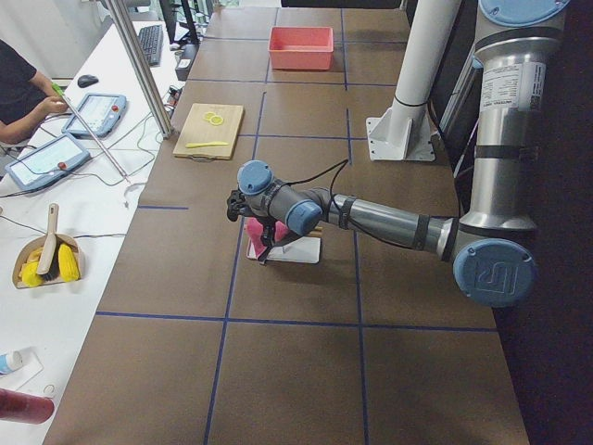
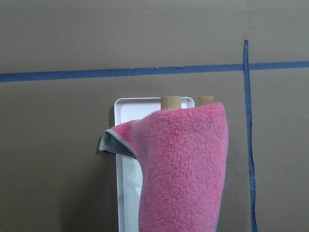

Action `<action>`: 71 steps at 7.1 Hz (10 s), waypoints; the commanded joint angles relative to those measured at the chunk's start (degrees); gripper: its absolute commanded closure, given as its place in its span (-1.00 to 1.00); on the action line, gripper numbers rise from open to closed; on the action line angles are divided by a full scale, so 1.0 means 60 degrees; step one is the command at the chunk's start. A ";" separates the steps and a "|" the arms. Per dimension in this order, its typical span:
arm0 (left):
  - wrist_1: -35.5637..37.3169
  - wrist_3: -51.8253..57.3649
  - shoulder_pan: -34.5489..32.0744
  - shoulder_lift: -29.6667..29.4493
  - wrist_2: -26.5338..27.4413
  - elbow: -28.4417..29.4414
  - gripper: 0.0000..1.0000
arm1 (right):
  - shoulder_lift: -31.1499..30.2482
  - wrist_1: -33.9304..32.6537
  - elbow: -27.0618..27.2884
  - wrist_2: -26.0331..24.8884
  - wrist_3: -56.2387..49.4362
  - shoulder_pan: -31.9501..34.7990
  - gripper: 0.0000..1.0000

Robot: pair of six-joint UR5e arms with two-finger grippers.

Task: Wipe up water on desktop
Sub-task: 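Grasp the pink-and-grey cloth on the white tray with the left gripper, then lift the cloth off the tray with the left gripper while the right arm approaches, then bring the cloth to the right gripper and grasp it with the right gripper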

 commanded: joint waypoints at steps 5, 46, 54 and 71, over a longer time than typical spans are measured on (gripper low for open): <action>0.0011 -0.0015 0.0027 0.0014 0.0001 0.0038 -0.25 | 0.0053 -0.0011 0.0005 0.0067 -0.0018 0.0002 -1.00; -0.0273 -0.7102 0.0406 -0.4381 -0.1555 -0.0505 1.00 | 0.4725 0.3812 0.2932 -0.5390 0.8287 -0.8797 -1.00; -0.3490 -1.3675 0.2675 -0.6502 0.1360 0.1268 1.00 | 0.5663 0.3841 0.2978 -0.8296 0.7661 -1.1100 -1.00; -0.3446 -1.4766 0.3528 -0.7003 0.0118 0.1297 1.00 | 0.5560 0.4457 0.2949 -0.8985 0.7262 -1.1585 0.16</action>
